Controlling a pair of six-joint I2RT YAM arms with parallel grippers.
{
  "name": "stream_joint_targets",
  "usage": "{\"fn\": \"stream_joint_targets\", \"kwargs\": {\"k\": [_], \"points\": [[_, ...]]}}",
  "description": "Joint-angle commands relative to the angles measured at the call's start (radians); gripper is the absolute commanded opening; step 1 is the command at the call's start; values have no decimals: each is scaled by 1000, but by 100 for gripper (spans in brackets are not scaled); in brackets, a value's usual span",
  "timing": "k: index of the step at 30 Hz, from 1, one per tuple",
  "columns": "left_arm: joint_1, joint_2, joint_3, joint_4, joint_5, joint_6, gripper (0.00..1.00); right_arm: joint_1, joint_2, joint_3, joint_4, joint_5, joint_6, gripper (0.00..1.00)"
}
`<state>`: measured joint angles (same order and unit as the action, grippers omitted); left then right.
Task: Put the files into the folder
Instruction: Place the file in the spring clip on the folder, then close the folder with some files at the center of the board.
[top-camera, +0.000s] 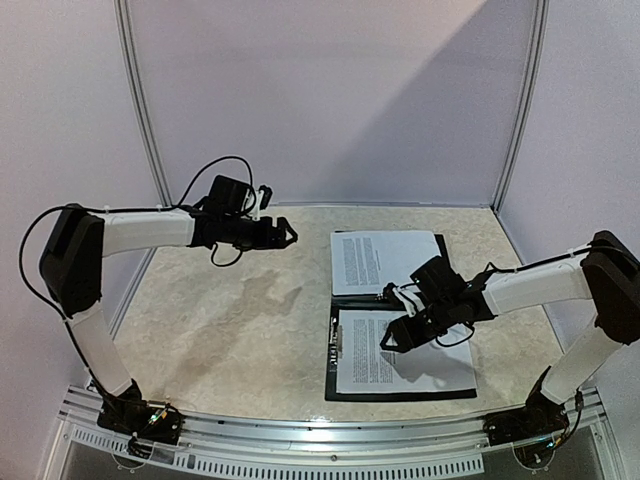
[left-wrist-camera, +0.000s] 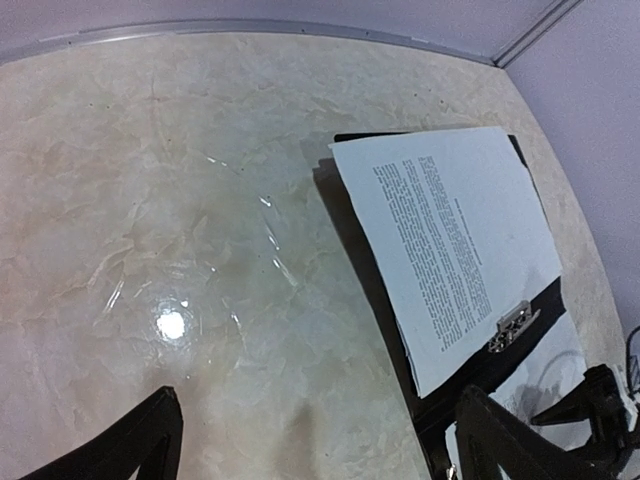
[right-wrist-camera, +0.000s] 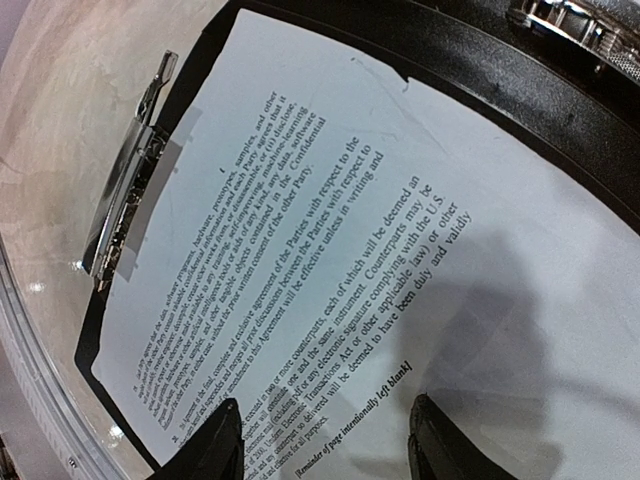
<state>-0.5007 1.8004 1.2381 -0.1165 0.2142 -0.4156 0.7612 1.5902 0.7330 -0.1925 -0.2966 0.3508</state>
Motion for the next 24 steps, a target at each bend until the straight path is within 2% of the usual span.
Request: {"fn": "stream_joint_targets", "kwargs": {"k": [1, 17, 21, 24], "points": [[10, 24, -5, 10, 22, -8, 95, 11, -1, 11, -4, 4, 13, 56], [-14, 54, 13, -9, 77, -13, 95, 11, 12, 73, -33, -22, 60, 57], [-30, 60, 11, -7, 84, -2, 95, 11, -30, 92, -62, -22, 79, 58], [-83, 87, 12, 12, 140, 19, 93, 10, -79, 105, -78, -23, 101, 59]]}}
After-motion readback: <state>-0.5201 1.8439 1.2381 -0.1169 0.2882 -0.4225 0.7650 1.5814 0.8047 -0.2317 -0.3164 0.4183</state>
